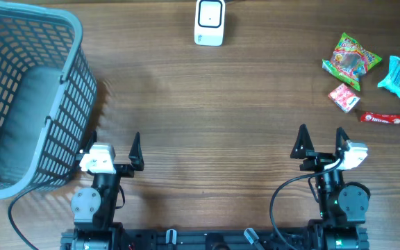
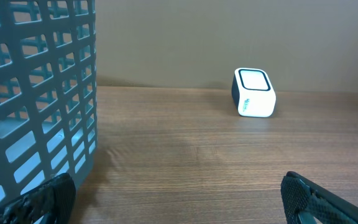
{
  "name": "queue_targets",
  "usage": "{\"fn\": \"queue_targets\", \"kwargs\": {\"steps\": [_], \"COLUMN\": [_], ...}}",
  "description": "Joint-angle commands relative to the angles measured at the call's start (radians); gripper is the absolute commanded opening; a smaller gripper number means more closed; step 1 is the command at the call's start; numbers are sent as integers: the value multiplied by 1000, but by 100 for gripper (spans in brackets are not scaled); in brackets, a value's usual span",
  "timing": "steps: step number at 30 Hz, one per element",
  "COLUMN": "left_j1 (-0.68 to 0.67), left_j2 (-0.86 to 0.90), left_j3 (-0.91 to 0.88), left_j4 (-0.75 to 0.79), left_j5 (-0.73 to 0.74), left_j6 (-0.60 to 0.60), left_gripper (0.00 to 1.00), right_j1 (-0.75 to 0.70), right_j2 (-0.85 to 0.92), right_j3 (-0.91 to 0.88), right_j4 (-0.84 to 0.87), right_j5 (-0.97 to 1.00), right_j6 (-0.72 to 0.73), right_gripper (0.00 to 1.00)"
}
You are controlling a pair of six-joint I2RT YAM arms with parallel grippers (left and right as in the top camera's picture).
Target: Scan the item barcode
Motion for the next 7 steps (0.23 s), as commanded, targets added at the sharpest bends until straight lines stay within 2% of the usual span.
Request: {"fn": "queue_targets", "kwargs": {"steps": [1, 7], "left_j1": [-2, -2], "left_j2": [-8, -8], "left_j3": [-10, -10], "left_j4": [3, 3], "left_j5": [-6, -6], "left_j6": [-9, -10], "left_gripper": [100, 100], "right_j1": [4, 4], "right_j2": [-13, -13], "right_j3": [-1, -1], "right_j4": [4, 4], "right_j5": [-16, -16], "right_j6": [-17, -16], "right_gripper": [100, 100]}}
